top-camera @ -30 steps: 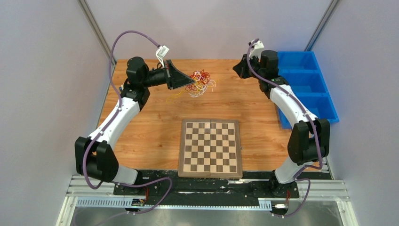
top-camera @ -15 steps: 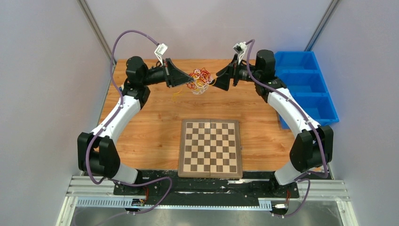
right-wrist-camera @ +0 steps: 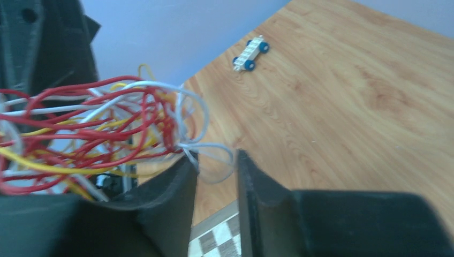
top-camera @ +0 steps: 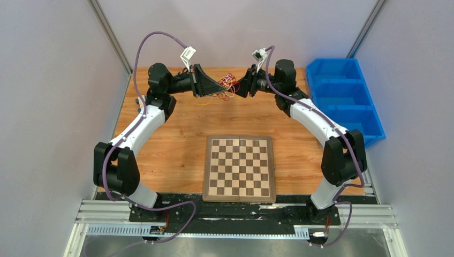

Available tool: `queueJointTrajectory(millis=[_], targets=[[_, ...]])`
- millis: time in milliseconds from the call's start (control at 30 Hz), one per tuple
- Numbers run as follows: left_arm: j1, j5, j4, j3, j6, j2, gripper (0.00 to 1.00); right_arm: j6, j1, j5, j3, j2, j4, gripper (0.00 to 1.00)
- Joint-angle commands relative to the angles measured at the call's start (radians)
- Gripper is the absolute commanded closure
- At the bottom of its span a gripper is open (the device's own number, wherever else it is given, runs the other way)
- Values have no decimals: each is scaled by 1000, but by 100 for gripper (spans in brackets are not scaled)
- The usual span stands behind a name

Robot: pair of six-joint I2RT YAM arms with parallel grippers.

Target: Untangle the cables

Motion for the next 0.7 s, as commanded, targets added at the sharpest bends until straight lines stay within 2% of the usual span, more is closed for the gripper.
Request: queueJointTrajectory(millis=[0,33,67,167,233,267,333,367,400,467,567,667], targets=[[-9,57,72,59,-39,-2,100,-27,-1,173,49,19,36,85],[-9,62,58,61,-19,-11,100,-29,-5,193,45,18,35,96],[-7,63,18,63,-3,-16,100,-35,-9,210,40,17,30,100],[1,49,-76,66,83,-49,100,-69,-29,234,22,15,-9,100],[11,29,-147,64,135,-68,100,-68,-56,132,5,10,-4,96],[16,24,-172,62,154,-79,100,-57,-70,45,-1,6,1,81],[20,13,-160,52,148,-83,100,-41,-80,-86,-42,-31,25,41],[20,9,-147,49,137,-82,100,-43,-80,-132,-62,-54,27,28],[21,9,-102,47,98,-75,100,-38,-81,-161,-83,-76,26,20],[22,7,-5,44,17,-59,100,-37,-80,-201,-119,-116,28,11],[21,9,147,36,-81,-37,100,-14,-82,-243,-146,-172,45,7],[20,37,257,46,-199,-5,100,108,-75,-281,-169,-188,204,5]])
